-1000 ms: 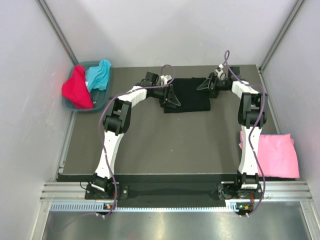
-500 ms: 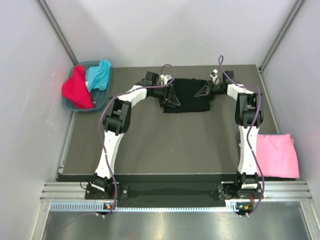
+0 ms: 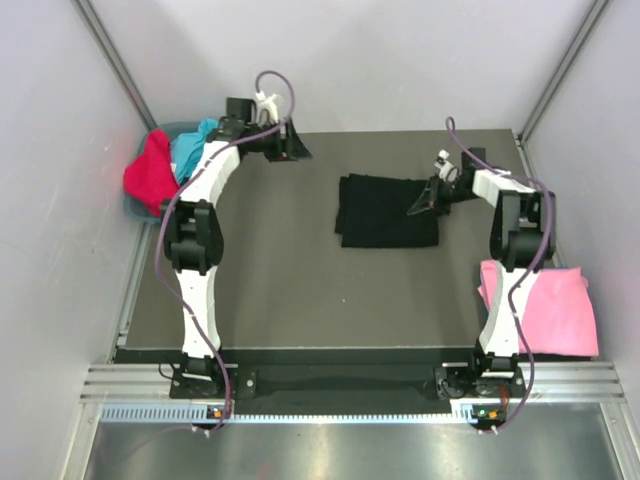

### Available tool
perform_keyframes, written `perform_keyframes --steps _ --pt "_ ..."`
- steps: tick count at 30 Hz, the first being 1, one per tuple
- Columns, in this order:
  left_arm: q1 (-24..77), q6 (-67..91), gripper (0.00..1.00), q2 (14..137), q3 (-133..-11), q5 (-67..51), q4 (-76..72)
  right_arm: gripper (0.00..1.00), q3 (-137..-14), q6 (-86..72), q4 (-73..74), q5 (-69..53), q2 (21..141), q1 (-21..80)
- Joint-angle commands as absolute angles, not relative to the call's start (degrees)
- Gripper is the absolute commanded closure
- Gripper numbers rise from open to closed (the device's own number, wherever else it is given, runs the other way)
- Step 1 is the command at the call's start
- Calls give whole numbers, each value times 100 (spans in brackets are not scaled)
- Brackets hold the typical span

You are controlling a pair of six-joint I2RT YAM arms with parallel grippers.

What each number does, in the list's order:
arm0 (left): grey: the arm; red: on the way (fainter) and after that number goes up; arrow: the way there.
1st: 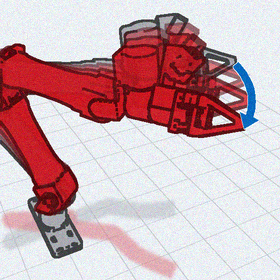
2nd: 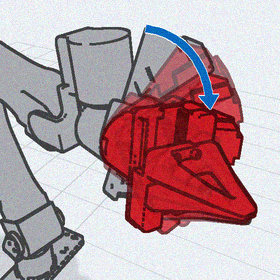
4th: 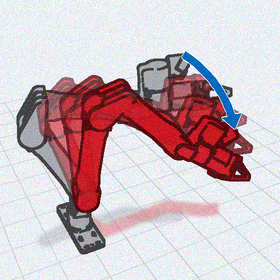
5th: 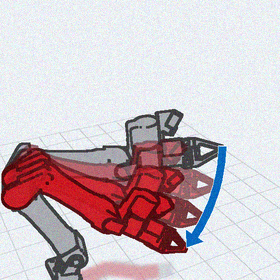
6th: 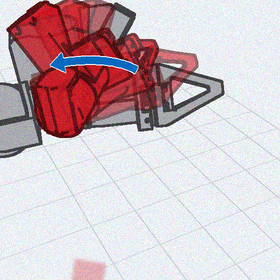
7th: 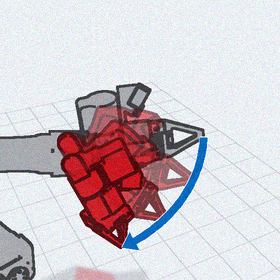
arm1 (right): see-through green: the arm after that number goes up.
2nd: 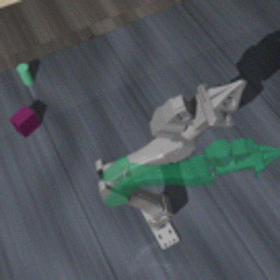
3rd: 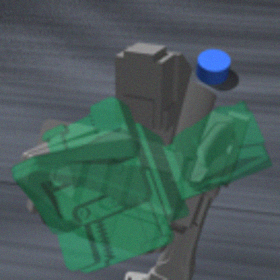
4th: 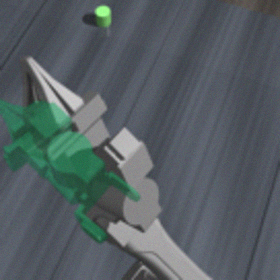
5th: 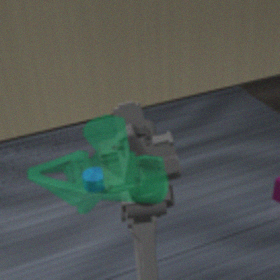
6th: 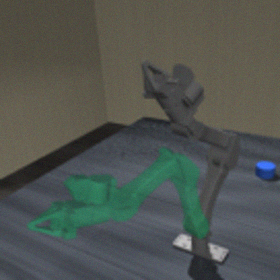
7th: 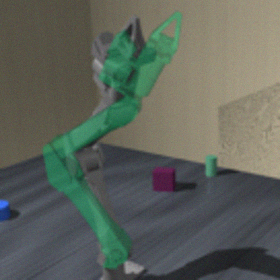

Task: Fold and stack the t-shirts
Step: Neatly place the folded tshirt to the corner

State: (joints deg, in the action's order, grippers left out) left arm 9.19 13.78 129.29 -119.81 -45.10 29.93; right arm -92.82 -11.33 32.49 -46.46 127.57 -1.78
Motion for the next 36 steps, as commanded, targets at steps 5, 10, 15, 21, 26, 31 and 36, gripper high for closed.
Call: perform_keyframes --steps 5,10,15,21,26,31,36 --pt "624 1556 34 12700 -12111 -5044 2821 100 -7981 139 4359 -3938 10497 -430" --pt "624 1520 37 12726 -12094 -5335 2997 100 -7357 422 4745 -3587 9582 -492" --pt "624 1547 38 12771 -12068 -5493 2980 100 -6768 684 5229 -3209 8501 -527" --pt "624 1617 38 12613 -11743 -5520 2655 100 -6591 1229 5888 -2734 7533 -536" --pt "633 1722 39 12621 -11698 -5537 2584 100 -6671 1537 6099 -2400 7120 -720" --pt "642 1837 38 12700 -11786 -5546 2435 100 -6767 2108 6336 -2277 6856 -984" --pt "642 1837 39 12920 -12154 -5520 2557 100 -7022 2846 7162 -2215 6741 -1186"
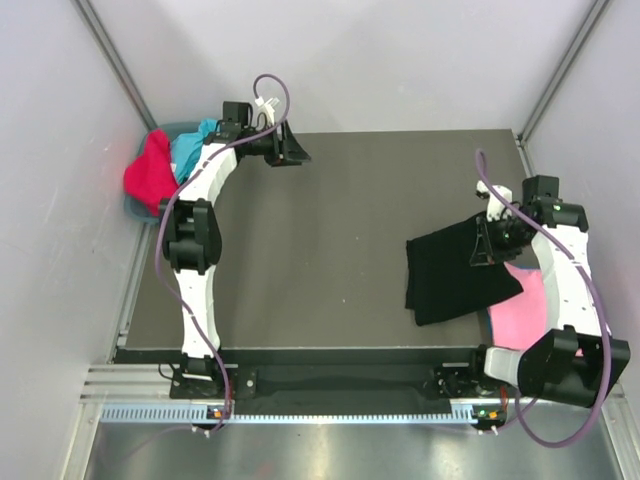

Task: Fold and stack the t-shirts
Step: Neatly place the folded tshirt to the corner

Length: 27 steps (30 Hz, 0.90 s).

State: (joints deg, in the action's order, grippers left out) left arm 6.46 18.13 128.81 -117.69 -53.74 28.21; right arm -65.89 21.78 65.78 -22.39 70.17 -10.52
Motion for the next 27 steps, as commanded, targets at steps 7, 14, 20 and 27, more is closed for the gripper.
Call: perform_keyframes --steps 7,14,20,27 --pt "642 1837 39 13078 -12138 -5397 2505 100 -7216 3471 8173 -2040 6311 -1564" --pt "694 1978 39 13184 -12146 -5379 2294 100 -7190 3814 8455 -2013 6196 -2802" --pt "738 2004 39 13236 -12155 -5405 2268 100 -7163 3999 8446 -1881 6135 -3216" --pt "765 2048 39 13254 -12068 -5467 2154 100 -7505 4253 8464 -1784 6249 -3779"
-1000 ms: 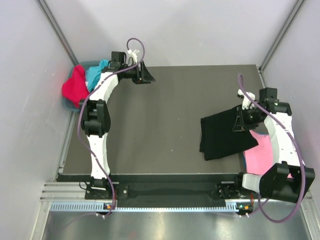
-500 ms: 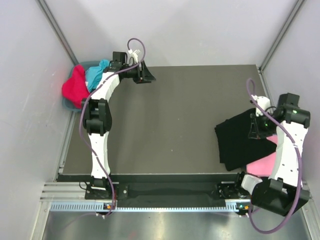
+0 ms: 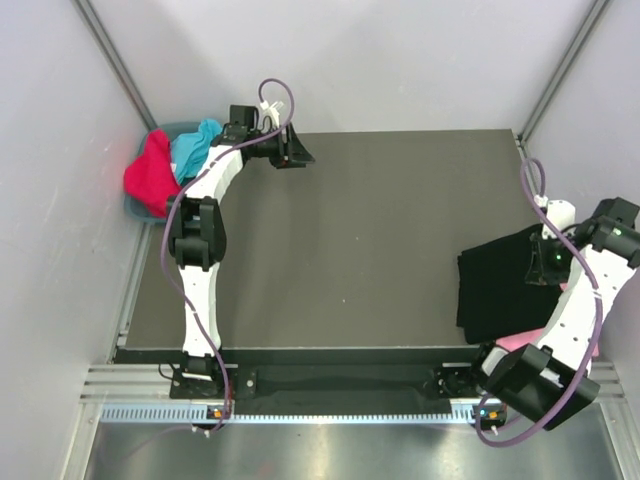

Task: Fold and stack the t-shirts
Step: Neatly place the folded tshirt to the corner

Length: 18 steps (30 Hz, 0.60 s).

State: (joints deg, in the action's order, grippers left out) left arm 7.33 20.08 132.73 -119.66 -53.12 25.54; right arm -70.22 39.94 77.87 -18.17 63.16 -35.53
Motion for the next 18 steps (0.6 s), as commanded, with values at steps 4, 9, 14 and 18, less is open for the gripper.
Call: perform_keyframes --steps 4,9,14,18 --pt "773 2092 39 13263 -12015 -5502 2057 100 -7865 4350 8473 -1609 6354 -3920" --pt "773 2206 39 13272 -11918 -5555 1908 100 -7797 4464 8473 -1415 6548 -3999" --pt "773 2399 39 13210 -11699 -5599 1635 100 -7235 4588 8271 -1345 6828 -4288" --pt "773 2399 39 13166 -11654 -5599 1635 100 -6996 4754 7779 -1196 6960 -4649"
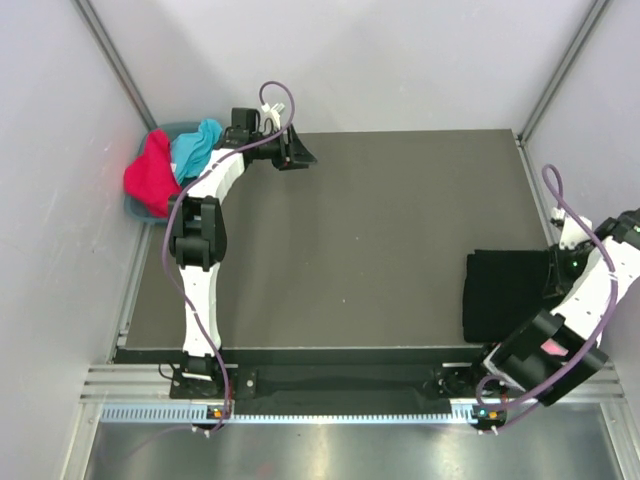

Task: Fold and stack the t-shirts
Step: Neatly place the folded tshirt to the corner

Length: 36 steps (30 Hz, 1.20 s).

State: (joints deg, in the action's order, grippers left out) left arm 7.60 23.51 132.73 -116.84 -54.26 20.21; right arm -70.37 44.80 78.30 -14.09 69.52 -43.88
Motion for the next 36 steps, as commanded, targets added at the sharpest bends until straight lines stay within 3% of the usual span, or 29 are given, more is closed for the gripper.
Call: perform_keyframes --steps 1,10,28,30,36 --pt "773 2399 39 13157 -11646 -5599 1626 100 -6970 4798 7648 -1169 7065 -4806" --pt "782 2434 39 13122 -11619 -5581 1661 100 -6751 4939 6734 -871 7672 -5422" --pt "1019 2118 38 12902 -11373 -5326 1837 100 -7004 4720 5871 -931 8499 -5432" --pt "1081 2074 38 12850 -11312 -5300 1854 95 -7127 4737 5862 -1071 8403 -5397" --pt "1125 1662 37 12542 -11197 -4914 2117 61 -7366 5080 4804 -435 6982 -4765"
